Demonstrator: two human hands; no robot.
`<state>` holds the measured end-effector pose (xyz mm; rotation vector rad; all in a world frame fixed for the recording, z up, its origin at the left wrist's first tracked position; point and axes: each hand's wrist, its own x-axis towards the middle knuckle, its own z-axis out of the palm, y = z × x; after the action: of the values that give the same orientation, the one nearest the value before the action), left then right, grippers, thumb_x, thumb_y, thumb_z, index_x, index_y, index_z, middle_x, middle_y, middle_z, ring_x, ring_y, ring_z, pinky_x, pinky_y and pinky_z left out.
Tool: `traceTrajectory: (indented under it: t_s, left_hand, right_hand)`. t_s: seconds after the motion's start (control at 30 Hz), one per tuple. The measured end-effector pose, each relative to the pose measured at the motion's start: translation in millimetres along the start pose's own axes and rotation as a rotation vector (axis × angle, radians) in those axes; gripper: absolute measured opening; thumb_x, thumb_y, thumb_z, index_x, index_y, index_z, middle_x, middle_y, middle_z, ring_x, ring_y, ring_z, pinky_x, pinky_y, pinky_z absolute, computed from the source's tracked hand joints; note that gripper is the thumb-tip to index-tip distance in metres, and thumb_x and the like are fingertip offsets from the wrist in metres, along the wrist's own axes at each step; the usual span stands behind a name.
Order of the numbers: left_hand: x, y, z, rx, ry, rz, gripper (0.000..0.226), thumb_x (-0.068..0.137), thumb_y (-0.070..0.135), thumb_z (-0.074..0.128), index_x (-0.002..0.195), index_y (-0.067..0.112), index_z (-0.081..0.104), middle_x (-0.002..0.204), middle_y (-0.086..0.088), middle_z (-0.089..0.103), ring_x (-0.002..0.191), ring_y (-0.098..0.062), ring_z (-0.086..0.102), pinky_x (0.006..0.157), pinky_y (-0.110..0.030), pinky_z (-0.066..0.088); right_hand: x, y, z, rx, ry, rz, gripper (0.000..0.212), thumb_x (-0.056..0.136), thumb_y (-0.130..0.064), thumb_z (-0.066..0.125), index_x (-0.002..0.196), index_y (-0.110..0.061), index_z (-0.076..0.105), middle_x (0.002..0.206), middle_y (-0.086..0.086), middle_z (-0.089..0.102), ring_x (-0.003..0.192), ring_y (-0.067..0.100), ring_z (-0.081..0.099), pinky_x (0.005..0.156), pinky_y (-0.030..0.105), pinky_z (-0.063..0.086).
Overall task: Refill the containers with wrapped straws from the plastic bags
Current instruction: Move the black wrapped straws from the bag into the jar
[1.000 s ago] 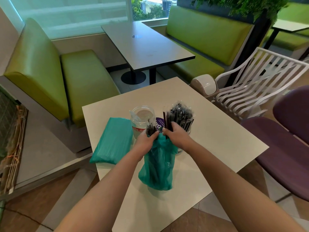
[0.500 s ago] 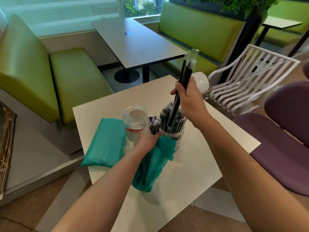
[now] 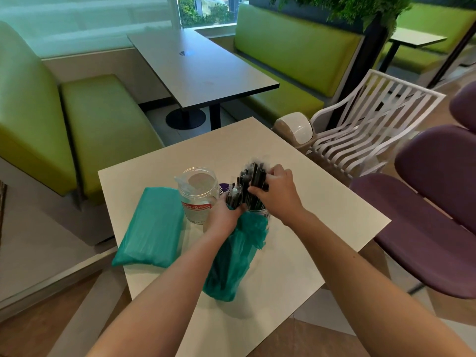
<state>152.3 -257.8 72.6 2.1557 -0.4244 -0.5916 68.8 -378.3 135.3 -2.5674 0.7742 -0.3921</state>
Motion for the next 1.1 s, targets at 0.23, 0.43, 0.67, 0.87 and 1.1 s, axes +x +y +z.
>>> traceTrajectory:
  t_s: [0.23,0.43,0.67,0.87,1.1]
  left_hand:
    - [3.6,-7.3,0.5,-0.007,-0.023,0.011,0.058,0.085,0.052,0.066,0.137,0.032,0.047,0.126,0.002,0.063,0.113,-0.024,0.061,0.095,-0.048,0.05]
    - [7.3,-10.6,2.5,-0.031,-0.017,0.004,0.062,0.084,0.053,0.068,0.138,0.03,0.047,0.127,0.002,0.063,0.114,-0.025,0.06,0.096,-0.046,0.049]
    - [8.9,-11.8,1.8,-0.066,-0.018,0.023,0.054,0.085,0.046,0.071,0.132,0.027,0.052,0.12,0.002,0.065,0.11,-0.023,0.061,0.09,-0.037,0.049]
    - [10.0,-12.1,2.0,-0.088,-0.029,0.01,0.056,0.085,0.045,0.071,0.133,0.026,0.051,0.121,0.001,0.065,0.109,-0.022,0.061,0.085,-0.034,0.047]
    - [10.6,-14.3,3.8,-0.104,-0.023,-0.012,0.059,0.083,0.05,0.07,0.134,0.028,0.049,0.123,0.001,0.065,0.11,-0.023,0.061,0.093,-0.043,0.051]
  right_hand:
    - [0.9,-14.2,-5.8,0.134,0.288,-0.12,0.074,0.073,-0.038,0.081,0.135,-0.02,0.043,0.132,0.003,0.043,0.119,0.018,0.039,0.102,0.029,0.035]
    - [9.9,-12.7,6.4,0.003,0.163,-0.355,0.05,0.098,-0.014,0.05,0.146,-0.018,0.038,0.15,0.004,0.041,0.141,0.019,0.033,0.119,0.032,0.017]
    - [-2.0,12.4,38.0,-0.451,0.08,-0.442,0.06,0.093,-0.03,0.047,0.148,-0.007,0.035,0.154,0.01,0.034,0.146,0.023,0.025,0.12,0.047,-0.002]
    - [11.4,14.4,29.1,-0.493,0.019,-0.408,0.063,0.09,-0.044,0.061,0.146,-0.023,0.04,0.158,0.004,0.027,0.148,0.031,0.014,0.117,0.056,0.005]
    - [22.4,12.1,21.1,-0.235,-0.087,-0.218,0.049,0.086,-0.031,0.071,0.129,-0.027,0.05,0.148,-0.002,0.028,0.118,0.033,0.041,0.079,0.046,0.054]
